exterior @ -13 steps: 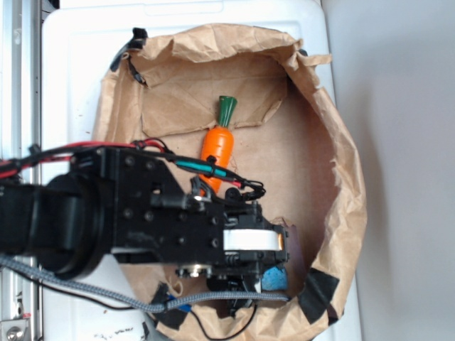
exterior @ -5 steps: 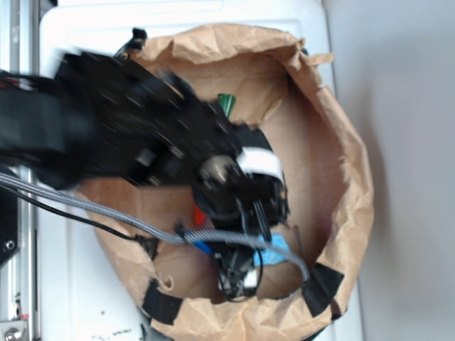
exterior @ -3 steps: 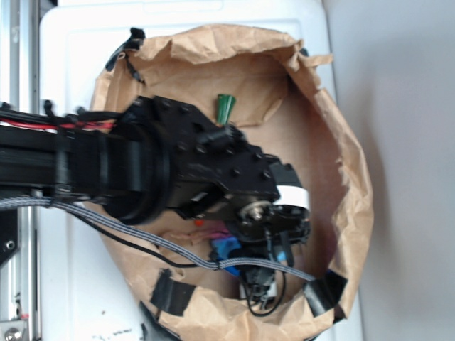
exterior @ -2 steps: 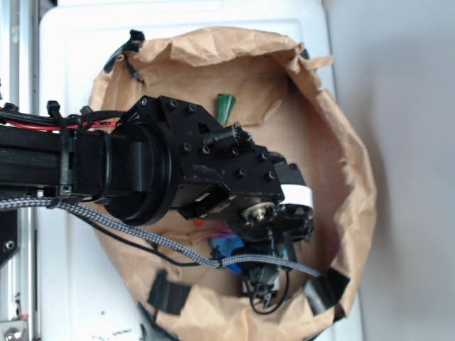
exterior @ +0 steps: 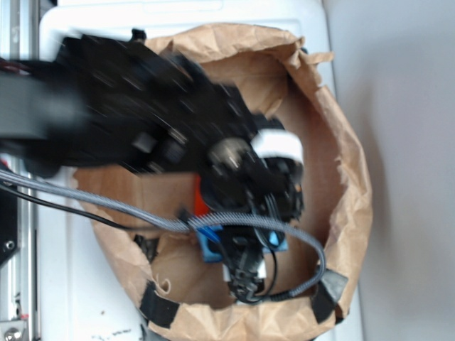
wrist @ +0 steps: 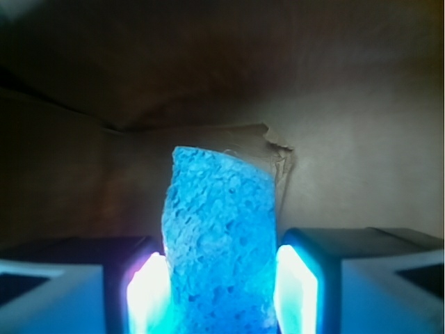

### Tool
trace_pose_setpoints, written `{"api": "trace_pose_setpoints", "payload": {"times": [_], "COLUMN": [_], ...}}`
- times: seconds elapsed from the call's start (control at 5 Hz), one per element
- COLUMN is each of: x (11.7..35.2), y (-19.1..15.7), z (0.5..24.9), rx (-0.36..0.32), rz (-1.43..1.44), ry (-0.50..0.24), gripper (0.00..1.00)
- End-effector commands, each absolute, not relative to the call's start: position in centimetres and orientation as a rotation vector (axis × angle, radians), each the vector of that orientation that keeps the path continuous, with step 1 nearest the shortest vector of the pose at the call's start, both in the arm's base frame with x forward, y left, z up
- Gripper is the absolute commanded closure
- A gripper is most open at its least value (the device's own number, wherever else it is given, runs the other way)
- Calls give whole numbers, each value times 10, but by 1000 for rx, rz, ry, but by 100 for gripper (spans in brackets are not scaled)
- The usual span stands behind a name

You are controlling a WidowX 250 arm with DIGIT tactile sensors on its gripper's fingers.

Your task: Grab the blue sponge.

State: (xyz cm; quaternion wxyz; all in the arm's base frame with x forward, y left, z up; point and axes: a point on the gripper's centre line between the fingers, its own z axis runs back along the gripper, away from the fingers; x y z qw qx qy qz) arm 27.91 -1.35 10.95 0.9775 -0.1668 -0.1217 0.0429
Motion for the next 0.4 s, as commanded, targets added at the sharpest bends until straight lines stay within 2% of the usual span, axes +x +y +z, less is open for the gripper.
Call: {"api": "trace_pose_setpoints", "payload": {"times": [0.0,0.2], "x": [261,257], "y": [4,0], "z": [177,168], "rx": [-224,-108], "rz": [128,64], "ry": [-387,-378], "gripper": [100,100]}}
